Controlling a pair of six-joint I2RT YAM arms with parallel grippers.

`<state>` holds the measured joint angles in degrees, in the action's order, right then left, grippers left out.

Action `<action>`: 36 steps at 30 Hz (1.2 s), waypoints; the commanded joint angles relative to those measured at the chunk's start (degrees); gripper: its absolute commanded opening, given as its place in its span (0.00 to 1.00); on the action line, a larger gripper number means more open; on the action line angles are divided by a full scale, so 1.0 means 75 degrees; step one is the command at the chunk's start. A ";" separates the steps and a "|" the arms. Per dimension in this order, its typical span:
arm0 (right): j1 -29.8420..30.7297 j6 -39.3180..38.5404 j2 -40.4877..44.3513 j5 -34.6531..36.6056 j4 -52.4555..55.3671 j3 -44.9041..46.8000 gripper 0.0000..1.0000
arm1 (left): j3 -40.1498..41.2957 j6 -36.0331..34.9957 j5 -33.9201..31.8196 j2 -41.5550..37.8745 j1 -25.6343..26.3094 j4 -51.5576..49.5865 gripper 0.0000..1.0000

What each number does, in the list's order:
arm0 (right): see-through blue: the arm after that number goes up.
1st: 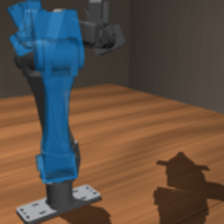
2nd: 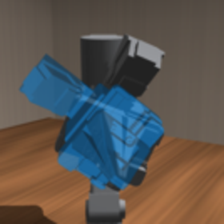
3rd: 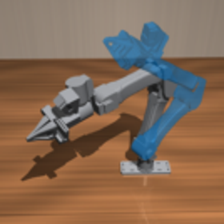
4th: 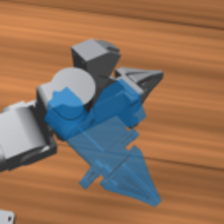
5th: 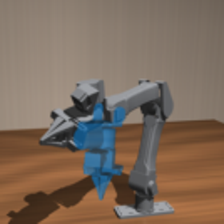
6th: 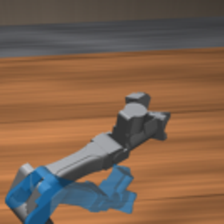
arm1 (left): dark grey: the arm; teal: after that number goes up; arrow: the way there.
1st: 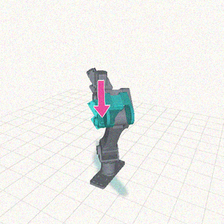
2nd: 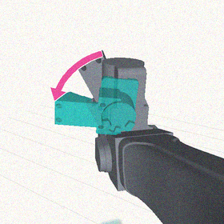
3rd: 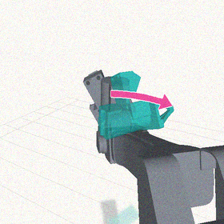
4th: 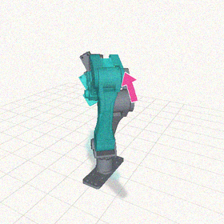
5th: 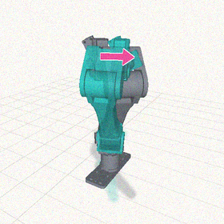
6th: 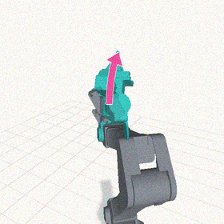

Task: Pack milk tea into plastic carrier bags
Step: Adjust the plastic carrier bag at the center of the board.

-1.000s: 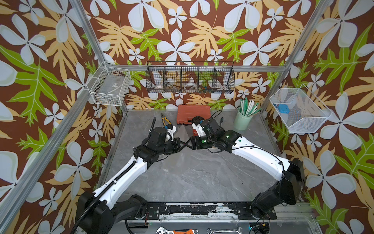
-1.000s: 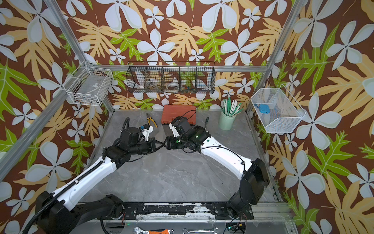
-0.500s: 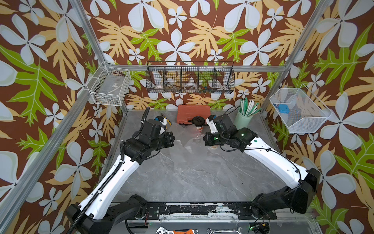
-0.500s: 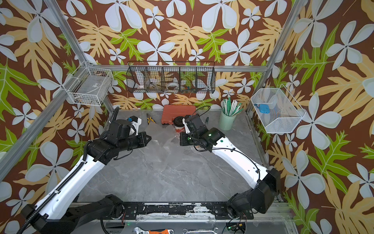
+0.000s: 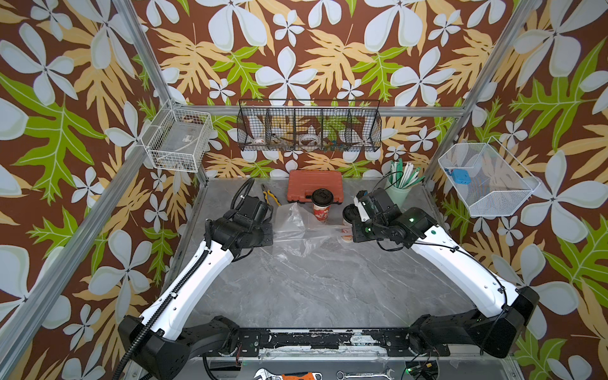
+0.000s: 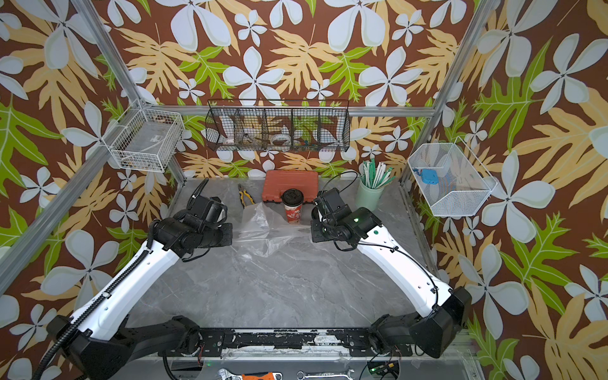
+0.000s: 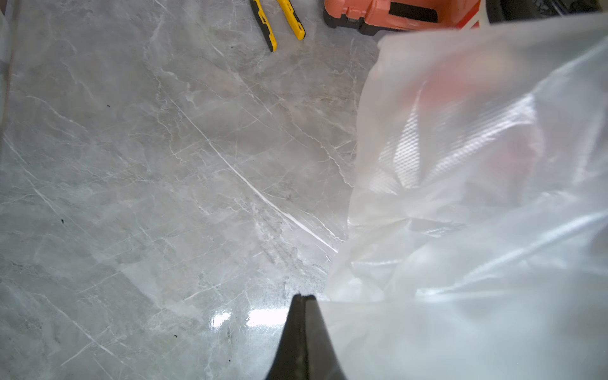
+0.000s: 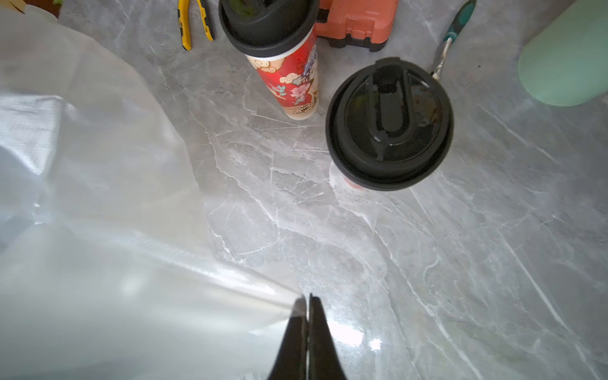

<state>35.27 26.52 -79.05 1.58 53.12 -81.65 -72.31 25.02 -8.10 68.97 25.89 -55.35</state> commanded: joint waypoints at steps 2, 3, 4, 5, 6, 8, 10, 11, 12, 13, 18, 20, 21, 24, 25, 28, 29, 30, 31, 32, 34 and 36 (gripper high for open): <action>-0.0015 0.0015 -0.0029 -0.0769 -0.0436 -0.0012 0.00 | 0.0409 0.0307 0.1861 -0.0344 -0.0017 0.1276 0.00; -0.0004 0.0094 -0.0057 -0.1092 -0.0631 -0.0101 0.00 | 0.0667 0.0577 0.2596 -0.0443 -0.0012 0.1905 0.00; 0.0025 0.0163 -0.0090 -0.1325 -0.0799 -0.0197 0.00 | 0.0876 0.0830 0.3127 -0.0502 0.0024 0.2426 0.00; 0.0091 0.0238 -0.0143 -0.1543 -0.0962 -0.0328 0.00 | 0.1077 0.1098 0.3565 -0.0551 0.0116 0.2993 0.00; 0.0211 0.0302 -0.0208 -0.1689 -0.1093 -0.0477 0.00 | 0.1234 0.1339 0.3806 -0.0578 0.0236 0.3415 0.00; 0.0440 0.0404 -0.0388 -0.1884 -0.1229 -0.0782 0.00 | 0.1347 0.1559 0.3971 -0.0548 0.0406 0.3831 0.00; 0.0630 0.0457 -0.0572 -0.2082 -0.1340 -0.1005 0.00 | 0.1402 0.1639 0.3984 -0.0524 0.0496 0.3989 0.00; 0.0692 0.0471 -0.0675 -0.2159 -0.1306 -0.1129 0.00 | 0.1432 0.1657 0.3975 -0.0524 0.0508 0.4016 0.00; 0.0740 0.0465 -0.0758 -0.2180 -0.1277 -0.1232 0.00 | 0.1458 0.1667 0.3965 -0.0555 0.0509 0.4043 0.00; 0.0765 0.0449 -0.0813 -0.2196 -0.1219 -0.1316 0.00 | 0.1496 0.1678 0.3970 -0.0618 0.0521 0.4074 0.00; 0.0782 0.0474 -0.0898 -0.2353 -0.1201 -0.1658 0.00 | 0.1583 0.1717 0.3815 -0.0862 0.0521 0.3973 0.00; 0.0782 0.0526 -0.0878 -0.2378 -0.1205 -0.1832 0.00 | 0.1587 0.1765 0.3747 -0.0950 0.0521 0.3958 0.00; 0.0782 0.0535 -0.0846 -0.2350 -0.1233 -0.1853 0.00 | 0.1610 0.1777 0.3670 -0.0979 0.0521 0.3944 0.00; 0.0781 0.0485 -0.0829 -0.2234 -0.1191 -0.1721 0.02 | 0.1746 0.1684 0.3534 -0.0915 0.0521 0.3848 0.00; 0.0791 0.0489 -0.0829 -0.2337 -0.1269 -0.1588 0.04 | 0.1783 0.1689 0.3497 -0.0889 0.0524 0.3846 0.00; 0.1195 0.0567 -0.0783 -0.2368 -0.1369 -0.1240 0.05 | 0.1829 0.1813 0.3536 -0.0864 0.0521 0.4014 0.00; 0.1370 0.0676 -0.0754 -0.2270 -0.1453 -0.1045 0.05 | 0.1815 0.1841 0.3550 -0.0873 0.0519 0.4056 0.00; 0.1551 0.0828 -0.0707 -0.2208 -0.1651 -0.0751 0.05 | 0.1820 0.1867 0.3552 -0.0887 0.0521 0.4114 0.00; 0.1700 0.1007 -0.0679 -0.2175 -0.1880 -0.0465 0.04 | 0.1816 0.1880 0.3526 -0.0909 0.0521 0.4131 0.00; 0.1885 0.1204 -0.0670 -0.2080 -0.2144 -0.0164 0.03 | 0.1814 0.1892 0.3517 -0.0922 0.0521 0.4142 0.00; 0.2337 0.1444 -0.0809 -0.1658 -0.2519 0.0146 0.01 | 0.1833 0.1928 0.3502 -0.0899 0.0524 0.4128 0.00; 0.2741 0.1661 -0.1071 -0.0979 -0.2864 0.0313 0.00 | 0.1848 0.1950 0.3549 -0.0875 0.0521 0.4141 0.00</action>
<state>53.10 35.46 -85.73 -12.23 37.85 -80.58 -58.46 38.87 18.48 62.37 29.78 -25.93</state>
